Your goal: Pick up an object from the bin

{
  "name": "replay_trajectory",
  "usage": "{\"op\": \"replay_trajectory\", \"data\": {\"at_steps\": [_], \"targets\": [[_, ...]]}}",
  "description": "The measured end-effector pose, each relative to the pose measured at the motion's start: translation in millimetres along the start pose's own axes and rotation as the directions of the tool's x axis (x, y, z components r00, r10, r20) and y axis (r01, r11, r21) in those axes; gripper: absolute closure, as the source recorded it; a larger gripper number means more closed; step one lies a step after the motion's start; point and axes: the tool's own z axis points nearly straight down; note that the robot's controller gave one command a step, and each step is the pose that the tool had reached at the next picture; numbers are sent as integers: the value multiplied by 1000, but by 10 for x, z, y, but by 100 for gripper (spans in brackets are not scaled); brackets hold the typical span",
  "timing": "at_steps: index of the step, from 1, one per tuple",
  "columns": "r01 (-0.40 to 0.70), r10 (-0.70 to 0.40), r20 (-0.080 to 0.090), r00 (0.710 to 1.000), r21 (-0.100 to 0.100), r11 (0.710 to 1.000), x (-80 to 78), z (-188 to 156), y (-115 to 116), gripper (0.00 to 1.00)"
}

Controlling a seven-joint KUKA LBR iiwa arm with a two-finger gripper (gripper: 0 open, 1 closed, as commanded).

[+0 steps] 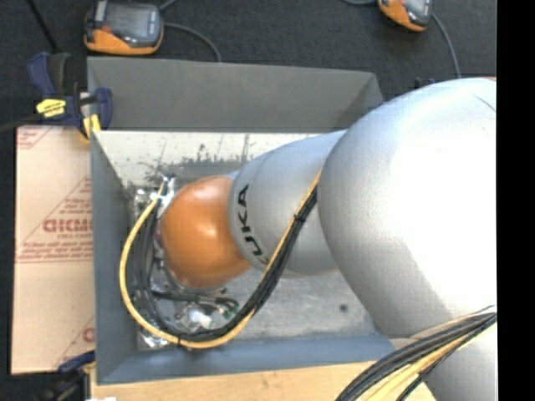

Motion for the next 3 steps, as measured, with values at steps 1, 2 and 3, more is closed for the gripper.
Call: {"op": "replay_trajectory", "data": {"at_steps": [1, 2, 3], "targets": [[-1, 1, -3, 1000, -1, 1000, 11, 9, 6, 100], [-175, 175, 4, 984, 1, 984, -235, -1067, -192, 100], [216, -216, -2, 976, 1, 976, -90, -1032, -478, 100]]}}
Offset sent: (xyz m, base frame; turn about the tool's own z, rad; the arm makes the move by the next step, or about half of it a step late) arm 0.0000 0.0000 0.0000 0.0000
